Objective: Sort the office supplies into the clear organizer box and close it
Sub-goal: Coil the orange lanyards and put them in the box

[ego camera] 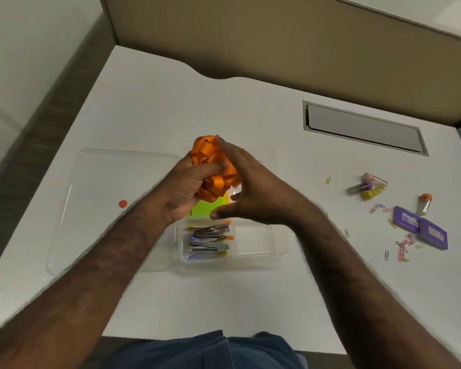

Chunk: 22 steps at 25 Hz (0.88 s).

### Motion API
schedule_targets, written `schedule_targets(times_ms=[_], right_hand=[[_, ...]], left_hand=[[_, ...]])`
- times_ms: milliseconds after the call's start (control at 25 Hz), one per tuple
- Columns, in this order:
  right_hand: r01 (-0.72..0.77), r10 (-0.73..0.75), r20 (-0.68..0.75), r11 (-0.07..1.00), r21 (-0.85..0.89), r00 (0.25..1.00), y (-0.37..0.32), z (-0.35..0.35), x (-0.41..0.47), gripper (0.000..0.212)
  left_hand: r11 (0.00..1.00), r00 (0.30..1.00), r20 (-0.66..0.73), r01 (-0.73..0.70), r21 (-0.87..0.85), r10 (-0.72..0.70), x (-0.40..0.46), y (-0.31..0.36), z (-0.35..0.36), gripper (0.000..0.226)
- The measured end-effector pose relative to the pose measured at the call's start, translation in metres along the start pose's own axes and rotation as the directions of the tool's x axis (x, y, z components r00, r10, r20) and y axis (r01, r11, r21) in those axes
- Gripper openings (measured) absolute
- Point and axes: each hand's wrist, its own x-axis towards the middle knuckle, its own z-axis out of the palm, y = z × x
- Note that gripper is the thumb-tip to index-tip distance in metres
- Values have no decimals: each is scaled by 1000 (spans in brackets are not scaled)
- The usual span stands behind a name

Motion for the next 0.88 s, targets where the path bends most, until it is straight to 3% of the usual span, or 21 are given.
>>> schedule_targets(times_ms=[120,280,440,560,600,760,840,880], right_hand=[[-22,6,-138,993,-118,990,-3,22,23,115],[-19,-23,-358,993,-113,933,2,29,48,57],[-59,-5,-443,990,-132,897,15,21,71,35],[-123,38,-371,971,-207,928,25,18,84,28],[-132,43,-330,959,-252,943,28,17,86,27],[-144,70,-205,917,-371,976,33,17,99,37],[-151,91,-182,926,-346,979,30,24,107,51],[-157,105,-171,932,-328,980,30,32,117,60]], left_hand=[[999,999,-40,-19,-43,18,13,0,8,16],[998,994,-111,-29,-62,22,29,5,8,22],[996,995,-98,4,-85,-13,43,9,-5,25],[999,992,-122,28,-36,-32,46,10,-11,66],[999,991,-131,31,-24,-34,48,10,-12,70],[977,991,-130,10,215,19,40,14,-20,31],[887,977,-191,7,461,91,38,13,-36,26],[807,965,-230,38,589,123,38,11,-51,34]])
